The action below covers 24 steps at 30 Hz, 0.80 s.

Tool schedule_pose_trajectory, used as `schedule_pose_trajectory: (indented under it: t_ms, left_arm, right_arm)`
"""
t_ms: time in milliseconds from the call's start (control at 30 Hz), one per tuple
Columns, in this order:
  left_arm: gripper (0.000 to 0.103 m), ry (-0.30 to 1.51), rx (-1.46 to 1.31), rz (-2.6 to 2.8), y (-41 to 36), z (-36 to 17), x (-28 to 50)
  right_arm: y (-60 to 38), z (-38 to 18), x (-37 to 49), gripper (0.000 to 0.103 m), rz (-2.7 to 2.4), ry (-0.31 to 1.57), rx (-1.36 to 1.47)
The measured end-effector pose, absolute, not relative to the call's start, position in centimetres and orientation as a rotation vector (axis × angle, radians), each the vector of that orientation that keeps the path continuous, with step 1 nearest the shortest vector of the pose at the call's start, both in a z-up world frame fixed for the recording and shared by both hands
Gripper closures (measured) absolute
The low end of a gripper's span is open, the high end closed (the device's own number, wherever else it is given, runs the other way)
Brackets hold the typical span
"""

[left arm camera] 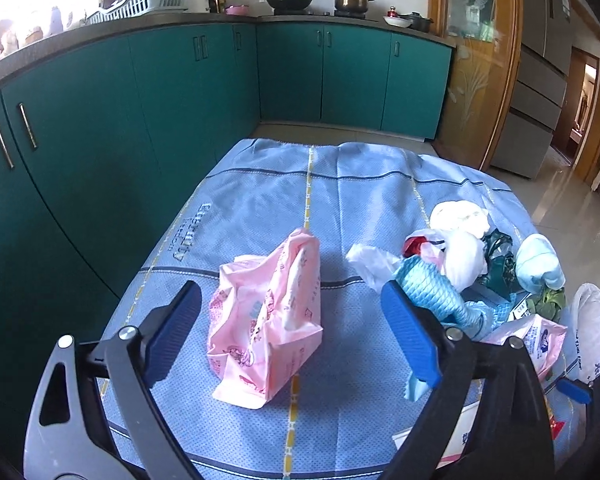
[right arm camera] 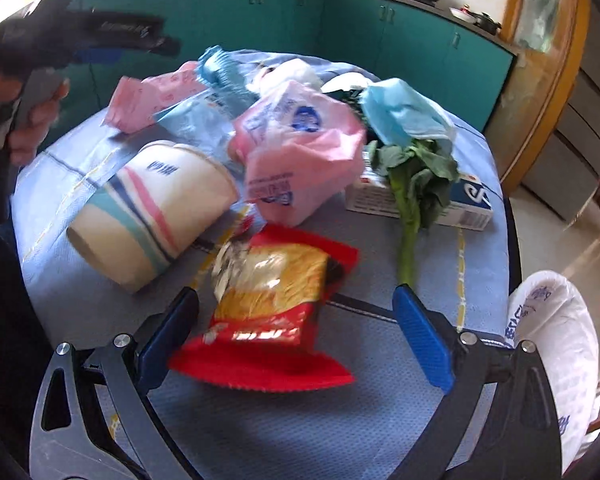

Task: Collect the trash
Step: 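Move the left tool to the pink plastic bag while the right tool approaches the red snack wrapper, then close the left gripper on the pink bag while the right gripper grasps the red wrapper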

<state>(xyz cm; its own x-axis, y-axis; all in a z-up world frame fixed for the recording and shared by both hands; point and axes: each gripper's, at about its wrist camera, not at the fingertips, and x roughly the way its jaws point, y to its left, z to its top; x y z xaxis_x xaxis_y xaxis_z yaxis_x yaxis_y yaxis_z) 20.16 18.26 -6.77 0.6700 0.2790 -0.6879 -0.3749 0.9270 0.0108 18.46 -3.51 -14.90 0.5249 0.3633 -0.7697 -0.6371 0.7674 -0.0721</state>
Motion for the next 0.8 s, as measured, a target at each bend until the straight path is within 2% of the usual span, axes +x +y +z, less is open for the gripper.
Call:
schedule_pose_trajectory:
  t_ms: [400,600,800]
  left_arm:
    - [0.007,0.821,-0.107,0.346,17.6,-8.5,20.9]
    - [0.007,0.915,-0.075,0.327,16.8,-10.6,21.8]
    - [0.007,0.927,-0.109,0.295,17.6,-10.8,21.6]
  right_arm:
    - [-5.3,-13.7,20.1,0.007,0.588,0.804,-0.244]
    - [-5.6,-13.4,20.5,0.007,0.586,0.810,-0.220]
    - [-5.6,-13.2,20.6,0.007,0.587,0.807,-0.207]
